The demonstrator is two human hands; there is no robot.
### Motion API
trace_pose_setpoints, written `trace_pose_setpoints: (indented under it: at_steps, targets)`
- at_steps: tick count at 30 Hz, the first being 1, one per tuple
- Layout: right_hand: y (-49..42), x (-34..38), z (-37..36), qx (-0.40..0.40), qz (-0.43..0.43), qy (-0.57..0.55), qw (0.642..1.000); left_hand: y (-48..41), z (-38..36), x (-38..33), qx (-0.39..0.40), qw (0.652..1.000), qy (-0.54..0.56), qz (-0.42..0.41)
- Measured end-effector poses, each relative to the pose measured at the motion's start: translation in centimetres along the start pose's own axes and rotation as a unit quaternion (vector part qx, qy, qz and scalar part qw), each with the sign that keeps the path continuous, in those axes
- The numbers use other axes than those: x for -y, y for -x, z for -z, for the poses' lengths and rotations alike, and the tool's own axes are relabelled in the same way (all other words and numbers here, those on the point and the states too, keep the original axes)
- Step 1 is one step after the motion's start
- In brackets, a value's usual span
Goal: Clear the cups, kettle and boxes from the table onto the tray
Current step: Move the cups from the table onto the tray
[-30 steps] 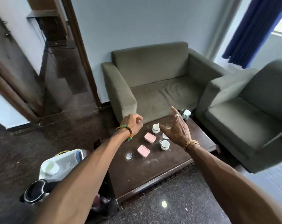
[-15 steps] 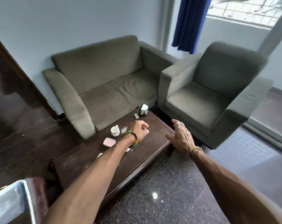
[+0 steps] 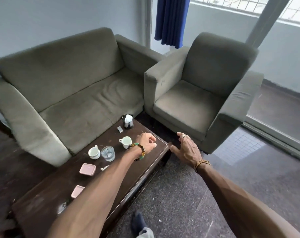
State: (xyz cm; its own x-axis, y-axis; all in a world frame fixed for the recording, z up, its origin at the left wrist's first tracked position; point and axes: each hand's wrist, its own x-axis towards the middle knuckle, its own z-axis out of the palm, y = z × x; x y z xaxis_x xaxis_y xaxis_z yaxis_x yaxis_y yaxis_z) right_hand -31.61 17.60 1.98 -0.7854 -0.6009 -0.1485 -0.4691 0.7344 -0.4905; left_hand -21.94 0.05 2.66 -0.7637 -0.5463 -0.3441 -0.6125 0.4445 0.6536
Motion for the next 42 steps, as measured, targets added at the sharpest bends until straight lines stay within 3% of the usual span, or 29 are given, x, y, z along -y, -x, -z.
trace_pose_setpoints:
  at_steps: [11,21,28,37,42]
  targets:
    - [-11.6,3.0,0.8,-0.007,0.029,0.003,1.0,-9.3,4.1,-0.4,0.01,1.0,0.003,0.028]
    - [-21.3,4.4,-5.0,0.113,0.088,0.027,0.989,-15.3,3.2,5.1,-0.037,0.99,0.068,0.117]
    - [-28.1,6.4,-9.8,0.238,0.172,0.048,0.955,-17.3,2.2,10.2,-0.09,0.96,0.111,0.239]
    - [-33.7,9.2,-15.4,0.323,0.261,0.098,0.905,-18.4,0.6,14.7,-0.171,0.896,0.227,0.341]
    - [-33.6,9.4,-20.2,0.377,0.249,0.122,0.884,-18.3,-2.8,18.6,-0.177,0.861,0.271,0.394]
